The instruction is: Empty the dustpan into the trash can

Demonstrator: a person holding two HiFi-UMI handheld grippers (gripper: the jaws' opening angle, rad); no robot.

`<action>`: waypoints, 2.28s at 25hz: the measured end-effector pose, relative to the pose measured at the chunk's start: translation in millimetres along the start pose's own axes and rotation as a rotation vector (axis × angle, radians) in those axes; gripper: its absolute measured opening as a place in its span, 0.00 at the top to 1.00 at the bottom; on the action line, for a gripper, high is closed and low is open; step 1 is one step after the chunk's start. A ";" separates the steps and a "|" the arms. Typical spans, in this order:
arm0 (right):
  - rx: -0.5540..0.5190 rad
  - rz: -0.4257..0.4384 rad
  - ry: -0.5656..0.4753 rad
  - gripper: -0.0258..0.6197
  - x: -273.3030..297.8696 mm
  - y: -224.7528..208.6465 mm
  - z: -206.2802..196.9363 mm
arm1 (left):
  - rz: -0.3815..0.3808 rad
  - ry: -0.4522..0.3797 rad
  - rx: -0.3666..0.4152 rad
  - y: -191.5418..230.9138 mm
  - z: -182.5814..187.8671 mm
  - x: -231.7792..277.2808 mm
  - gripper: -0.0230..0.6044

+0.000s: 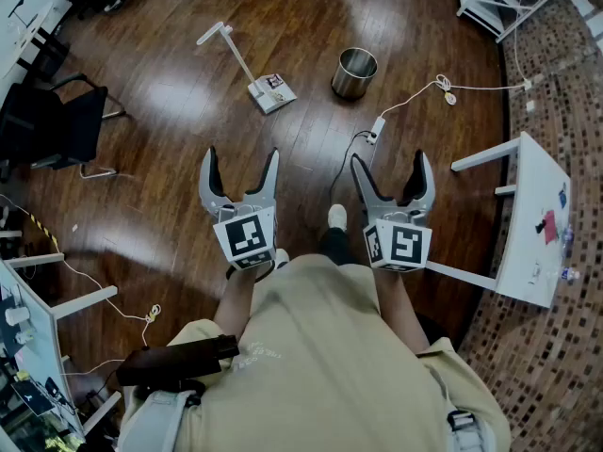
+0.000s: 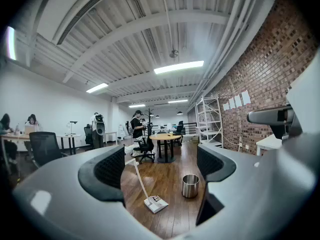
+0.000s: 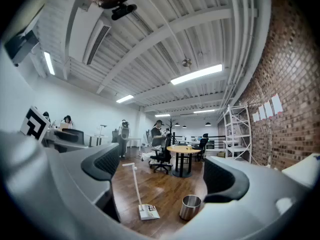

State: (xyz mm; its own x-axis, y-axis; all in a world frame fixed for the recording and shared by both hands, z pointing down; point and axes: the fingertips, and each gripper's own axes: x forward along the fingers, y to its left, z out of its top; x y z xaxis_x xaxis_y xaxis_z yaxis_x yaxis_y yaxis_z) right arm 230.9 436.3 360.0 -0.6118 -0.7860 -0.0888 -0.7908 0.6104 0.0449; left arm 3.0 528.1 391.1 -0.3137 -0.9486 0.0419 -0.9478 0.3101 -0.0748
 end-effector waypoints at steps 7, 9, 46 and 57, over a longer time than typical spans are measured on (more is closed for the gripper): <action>0.068 0.090 -0.029 0.14 70.4 -87.3 -5.9 | -0.007 0.006 0.010 -81.3 8.6 80.9 0.26; 0.081 0.112 -0.048 0.14 95.9 -115.5 -2.0 | 0.016 -0.002 0.021 -98.8 20.0 105.4 0.26; 0.048 0.156 0.032 0.19 537.1 -149.3 -66.4 | -0.059 0.036 0.048 -3.3 19.5 554.3 0.29; 0.069 0.251 0.041 0.19 607.6 -168.9 -81.9 | 0.015 0.096 0.051 5.2 7.7 609.1 0.30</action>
State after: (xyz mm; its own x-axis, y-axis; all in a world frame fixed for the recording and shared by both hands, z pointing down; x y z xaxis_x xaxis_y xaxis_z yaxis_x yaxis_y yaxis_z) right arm -8.8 -152.4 379.9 -0.7901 -0.6115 -0.0433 -0.6118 0.7910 -0.0077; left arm -192.5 -48.6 408.4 -0.3341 -0.9327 0.1359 -0.9395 0.3181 -0.1268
